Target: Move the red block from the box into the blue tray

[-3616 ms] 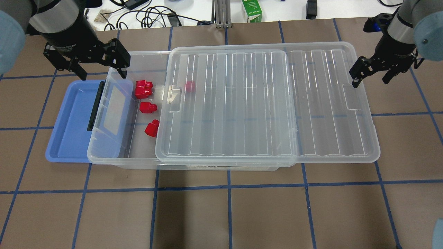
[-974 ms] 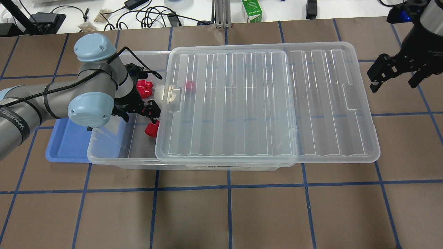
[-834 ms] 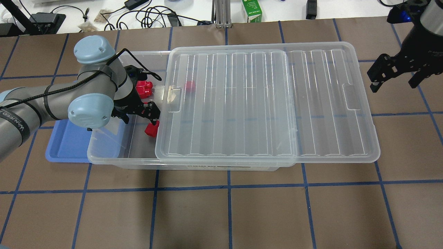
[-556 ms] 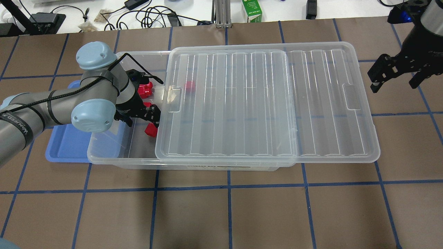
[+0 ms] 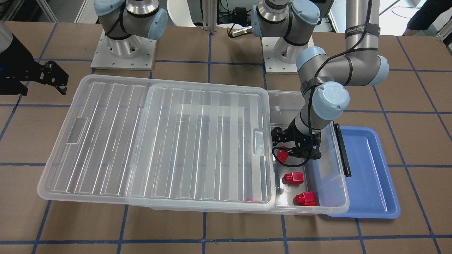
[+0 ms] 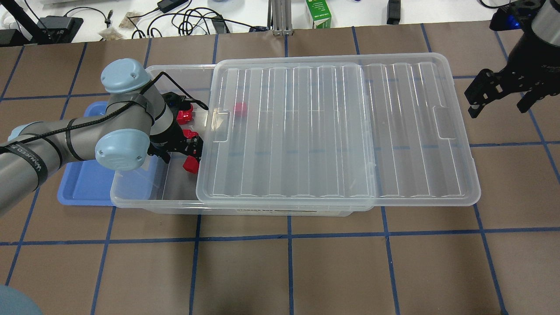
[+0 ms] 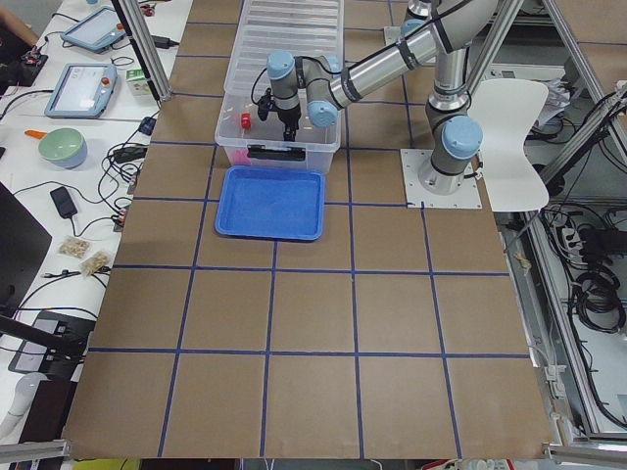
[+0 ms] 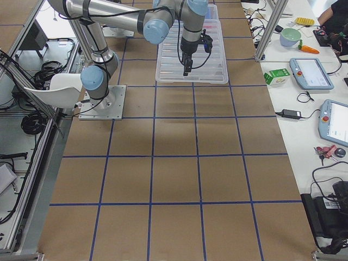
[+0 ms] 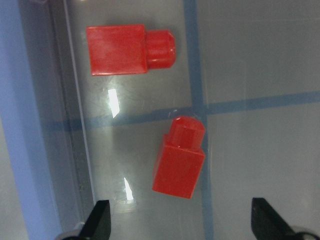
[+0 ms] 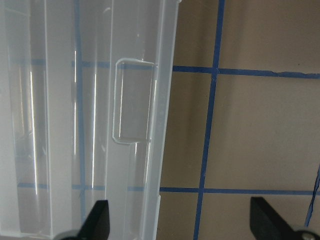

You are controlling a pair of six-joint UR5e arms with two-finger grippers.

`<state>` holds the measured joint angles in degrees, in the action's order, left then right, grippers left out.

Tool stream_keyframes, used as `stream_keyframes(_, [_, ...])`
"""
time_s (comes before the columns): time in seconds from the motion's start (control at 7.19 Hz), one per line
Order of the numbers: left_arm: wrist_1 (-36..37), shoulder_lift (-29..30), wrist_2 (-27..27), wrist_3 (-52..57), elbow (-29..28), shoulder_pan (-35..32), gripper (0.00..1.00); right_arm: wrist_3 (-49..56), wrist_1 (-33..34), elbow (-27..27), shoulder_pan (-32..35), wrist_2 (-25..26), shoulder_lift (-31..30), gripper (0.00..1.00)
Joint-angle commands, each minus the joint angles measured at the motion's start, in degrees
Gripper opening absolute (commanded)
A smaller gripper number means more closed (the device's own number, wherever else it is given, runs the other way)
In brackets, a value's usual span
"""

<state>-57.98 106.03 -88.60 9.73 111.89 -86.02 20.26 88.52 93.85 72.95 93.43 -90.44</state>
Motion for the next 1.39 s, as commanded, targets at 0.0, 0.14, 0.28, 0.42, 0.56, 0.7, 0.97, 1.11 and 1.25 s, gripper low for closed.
stream_keyframes(0.0, [2.9,0.9,0.0,-0.1,1.7,0.3,1.00,0.0,0.1,0.5,0.0,-0.1,-0.1,1.00])
stream_keyframes(0.14, [3.3,1.4,0.1,-0.1,1.7,0.3,1.00,0.0,0.1,0.5,0.0,0.0,-0.1,1.00])
stream_keyframes(0.28, [3.4,1.8,0.1,-0.1,1.8,0.3,1.00,0.0,0.1,0.5,0.0,-0.1,-0.1,1.00])
stream_keyframes(0.42, [3.4,2.8,0.3,-0.1,1.8,0.3,1.00,-0.1,0.1,0.5,0.0,-0.1,-0.1,1.00])
stream_keyframes(0.56, [3.5,4.0,1.6,-0.1,1.7,0.3,0.98,-0.1,0.1,0.5,0.0,-0.1,-0.1,1.00])
stream_keyframes(0.7, [3.5,4.1,1.5,0.1,0.9,0.3,0.63,-0.1,0.1,0.5,0.0,-0.2,-0.1,1.00])
stream_keyframes(0.97, [4.1,3.9,1.4,0.1,0.7,0.3,0.20,-0.1,0.1,0.5,0.1,-0.2,-0.1,1.00])
stream_keyframes(1.11, [4.4,3.4,1.2,0.1,0.7,0.3,0.12,-0.1,0.1,0.5,0.1,-0.2,-0.2,1.00])
stream_keyframes(1.25, [4.4,2.8,1.1,0.1,0.6,0.3,0.11,-0.1,0.1,0.5,0.1,-0.2,-0.1,1.00])
